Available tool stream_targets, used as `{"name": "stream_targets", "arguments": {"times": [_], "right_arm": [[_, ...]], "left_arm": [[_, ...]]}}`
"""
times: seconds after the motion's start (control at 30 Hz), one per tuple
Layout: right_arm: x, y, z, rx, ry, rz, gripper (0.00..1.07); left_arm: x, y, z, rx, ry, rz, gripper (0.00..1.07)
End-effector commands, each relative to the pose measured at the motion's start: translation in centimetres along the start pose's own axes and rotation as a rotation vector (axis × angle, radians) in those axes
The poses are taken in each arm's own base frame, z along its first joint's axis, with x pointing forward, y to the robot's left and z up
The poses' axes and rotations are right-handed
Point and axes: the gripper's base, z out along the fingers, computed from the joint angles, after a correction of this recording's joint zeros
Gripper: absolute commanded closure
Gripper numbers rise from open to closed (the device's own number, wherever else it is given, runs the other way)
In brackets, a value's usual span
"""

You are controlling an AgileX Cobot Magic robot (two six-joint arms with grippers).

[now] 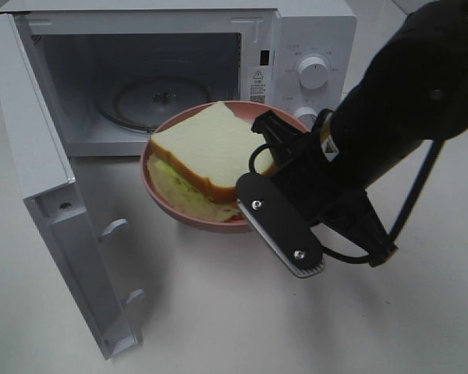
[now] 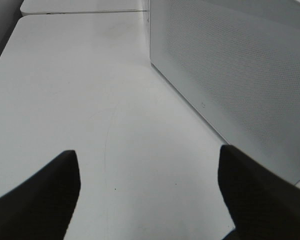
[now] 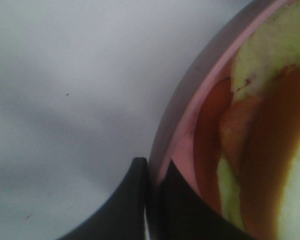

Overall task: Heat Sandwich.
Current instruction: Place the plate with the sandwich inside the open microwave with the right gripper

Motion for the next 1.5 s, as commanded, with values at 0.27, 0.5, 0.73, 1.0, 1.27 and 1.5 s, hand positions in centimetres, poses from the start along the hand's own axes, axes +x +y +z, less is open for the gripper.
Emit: {"name": "stream_targets", "arguments": {"times": [0.27,0.5,0.73,1.0,1.27,1.5], "right_arm": [[-1.4,-4.9,1.8,0.079,-0.024,-0.024,1.07],[-1.5,-7.2,3.0,0.084,-0.018,-0.018,1.07],[-0.4,-10.1,4.7,0.089,-0.002,0.022,1.07],[0.4,-12.6,6.1,0.086,0.0,0.093,1.07],[1.7,-15.3,7.9,0.13,-0.003,0.146,1.07],[2.5,-18.1,9.8,0.183,-0.024,0.203,1.07]], "left_arm": [[0.1,0.0,-0.3,0.004,-0.032,0.001,0.36],[0.1,0.0,-0.3,0.004,-0.032,0.001,0.36],[0.1,0.0,-0.3,0.004,-0.032,0.001,0.36],[0.1,0.0,-0.3,0.004,-0.032,0.001,0.36],[0.1,0.0,-0.3,0.004,-0.032,0.001,0.36],[0.1,0.0,-0.3,0.004,-0.032,0.001,0.36]]}}
